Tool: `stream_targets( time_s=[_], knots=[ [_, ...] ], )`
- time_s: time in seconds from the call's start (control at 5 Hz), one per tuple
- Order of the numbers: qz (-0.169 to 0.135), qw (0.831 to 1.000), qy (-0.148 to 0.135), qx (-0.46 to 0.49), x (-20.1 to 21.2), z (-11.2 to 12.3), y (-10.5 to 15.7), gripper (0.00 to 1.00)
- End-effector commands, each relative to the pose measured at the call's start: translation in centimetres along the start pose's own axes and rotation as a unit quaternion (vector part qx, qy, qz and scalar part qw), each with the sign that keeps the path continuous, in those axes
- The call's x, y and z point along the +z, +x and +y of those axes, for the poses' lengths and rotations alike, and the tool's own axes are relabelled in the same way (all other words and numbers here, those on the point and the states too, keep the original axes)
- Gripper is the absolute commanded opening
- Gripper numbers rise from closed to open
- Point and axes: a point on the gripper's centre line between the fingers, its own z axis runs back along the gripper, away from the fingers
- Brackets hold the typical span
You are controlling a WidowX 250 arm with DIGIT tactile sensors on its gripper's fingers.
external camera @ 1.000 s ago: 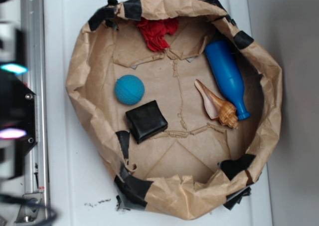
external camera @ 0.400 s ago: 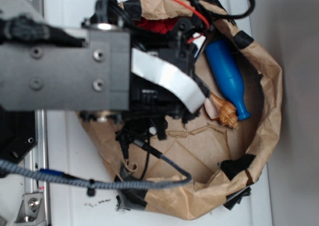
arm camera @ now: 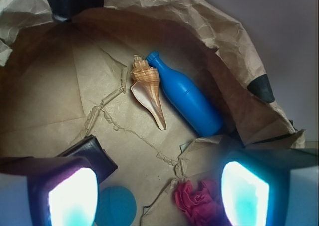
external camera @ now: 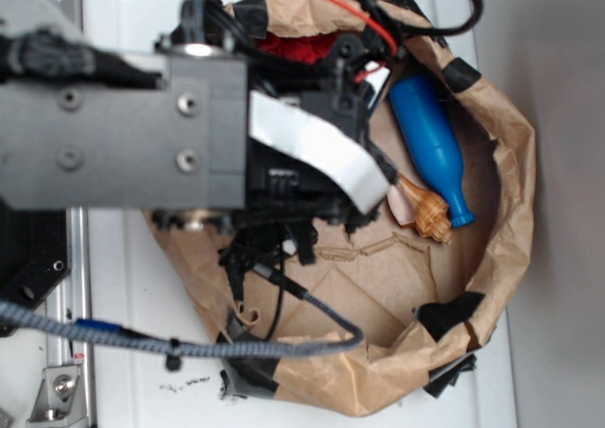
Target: Grab the red paper.
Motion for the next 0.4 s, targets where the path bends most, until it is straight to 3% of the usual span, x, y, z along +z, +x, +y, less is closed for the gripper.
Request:
stream_targets(
  time_s=[0.0,0.2],
  knots=[
    [0.023,0.994,-0.035,-0.104,-2.1,0.8,0.8,1.00],
    [0.063,0.973,-0.061,-0.215,-4.4,0.8,0.0,1.00]
  ],
)
